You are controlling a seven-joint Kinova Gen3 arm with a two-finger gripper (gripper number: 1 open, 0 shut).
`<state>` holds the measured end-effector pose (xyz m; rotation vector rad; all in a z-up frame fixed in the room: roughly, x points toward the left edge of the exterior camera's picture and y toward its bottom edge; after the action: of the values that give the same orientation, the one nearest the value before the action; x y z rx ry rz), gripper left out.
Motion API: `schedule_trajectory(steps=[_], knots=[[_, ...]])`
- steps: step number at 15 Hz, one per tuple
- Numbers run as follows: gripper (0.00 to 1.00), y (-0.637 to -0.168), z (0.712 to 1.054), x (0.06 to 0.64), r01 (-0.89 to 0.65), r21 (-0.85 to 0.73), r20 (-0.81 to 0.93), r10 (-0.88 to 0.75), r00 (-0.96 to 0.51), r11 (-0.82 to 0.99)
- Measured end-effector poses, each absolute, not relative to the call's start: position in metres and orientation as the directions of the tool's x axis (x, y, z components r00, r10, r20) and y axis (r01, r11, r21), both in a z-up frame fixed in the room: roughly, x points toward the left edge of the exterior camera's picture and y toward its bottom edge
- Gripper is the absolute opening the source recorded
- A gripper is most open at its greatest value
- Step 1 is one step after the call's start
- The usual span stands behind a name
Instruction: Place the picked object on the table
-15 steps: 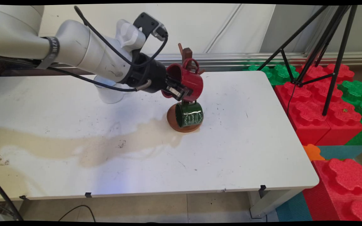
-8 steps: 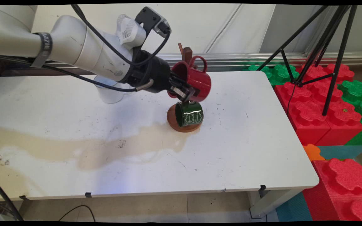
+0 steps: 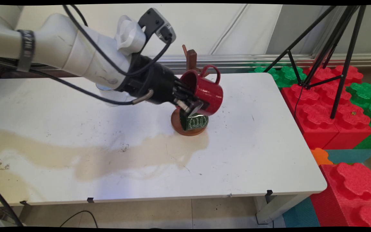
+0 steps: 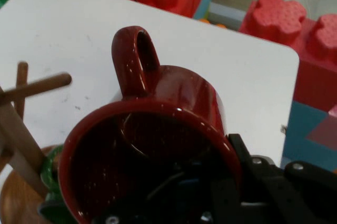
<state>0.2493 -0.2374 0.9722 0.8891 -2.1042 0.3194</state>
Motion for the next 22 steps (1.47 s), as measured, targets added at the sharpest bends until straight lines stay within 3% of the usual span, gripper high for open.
schedule_trajectory(steps=[14,22], knots=[[0.0,-0.196,1.001,0.32,-0.635,-0.023,0.64,-0.477,-0.603,0.772],[0.0,-0.221,0.994,0.373,-0.637,-0.162,0.499,-0.494,-0.712,0.754]])
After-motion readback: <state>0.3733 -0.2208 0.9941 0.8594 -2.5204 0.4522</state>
